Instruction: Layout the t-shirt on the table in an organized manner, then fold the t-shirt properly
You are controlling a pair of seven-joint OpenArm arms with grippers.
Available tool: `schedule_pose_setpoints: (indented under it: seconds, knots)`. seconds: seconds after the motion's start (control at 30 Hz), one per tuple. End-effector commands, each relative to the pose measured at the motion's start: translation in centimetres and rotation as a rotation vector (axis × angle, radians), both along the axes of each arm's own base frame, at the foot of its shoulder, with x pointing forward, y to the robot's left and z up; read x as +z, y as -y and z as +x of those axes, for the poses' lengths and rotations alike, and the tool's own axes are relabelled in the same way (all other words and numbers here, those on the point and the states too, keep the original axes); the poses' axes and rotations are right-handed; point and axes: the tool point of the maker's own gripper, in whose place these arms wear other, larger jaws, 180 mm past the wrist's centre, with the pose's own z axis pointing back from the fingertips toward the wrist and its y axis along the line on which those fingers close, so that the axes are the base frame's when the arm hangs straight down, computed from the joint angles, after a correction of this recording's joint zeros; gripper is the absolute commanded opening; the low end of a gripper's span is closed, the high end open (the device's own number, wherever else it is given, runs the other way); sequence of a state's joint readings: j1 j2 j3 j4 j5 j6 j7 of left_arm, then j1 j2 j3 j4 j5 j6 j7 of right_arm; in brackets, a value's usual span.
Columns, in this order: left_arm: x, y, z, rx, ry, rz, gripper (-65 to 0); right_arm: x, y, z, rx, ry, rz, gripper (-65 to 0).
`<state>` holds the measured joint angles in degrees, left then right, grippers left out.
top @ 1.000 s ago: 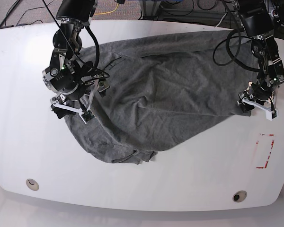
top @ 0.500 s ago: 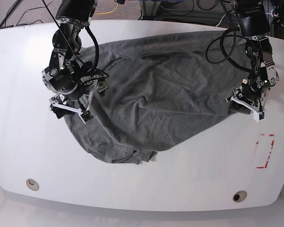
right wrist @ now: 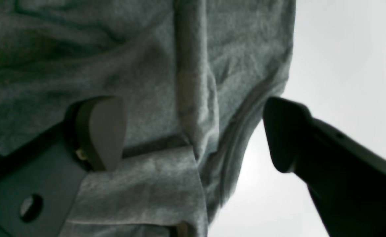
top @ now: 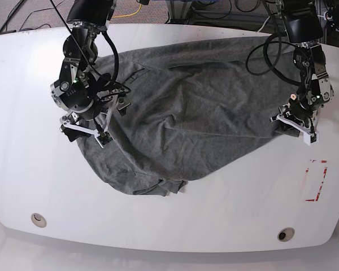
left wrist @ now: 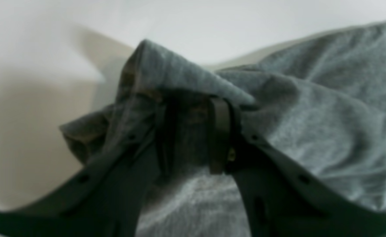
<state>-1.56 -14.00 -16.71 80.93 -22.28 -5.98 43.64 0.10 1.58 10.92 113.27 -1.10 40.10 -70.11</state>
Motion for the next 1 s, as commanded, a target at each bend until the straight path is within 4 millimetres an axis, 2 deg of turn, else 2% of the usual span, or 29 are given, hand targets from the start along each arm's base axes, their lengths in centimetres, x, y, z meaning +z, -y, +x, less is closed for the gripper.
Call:
schedule_pose_setpoints:
  seconds: [0.0, 0.23, 0.3, 0.5, 0.73, 0.97]
  knots:
    - [3.4, -0.5, 1.8, -0.008, 0.105, 0.033, -44.3, 1.2, 0.0, 0.8, 0.003, 0.047, 0.006, -2.1]
    - [4.6, -0.5, 2.3, -0.011, 0.136, 0.049, -18.3, 1.2, -0.1, 0.8, 0.003, 0.047, 0.007, -2.1]
    - [4.5, -0.6, 2.3, -0.011, 0.134, 0.051, -13.5, 1.2, -0.1, 0.8, 0.003, 0.047, 0.007, -2.1]
    - [4.3, -1.5, 2.7, -0.001, 0.115, 0.096, -13.2, 1.2, -0.1, 0.8, 0.003, 0.047, 0.007, -2.1]
    - [3.0, -2.3, 3.6, 0.026, 0.082, 0.087, -13.2, 1.2, -0.1, 0.8, 0.004, 0.047, 0.009, -2.1]
    - [3.6, -2.5, 4.4, 0.034, 0.117, 0.096, -13.2, 1.2, -0.1, 0.8, 0.004, 0.047, 0.009, -2.1]
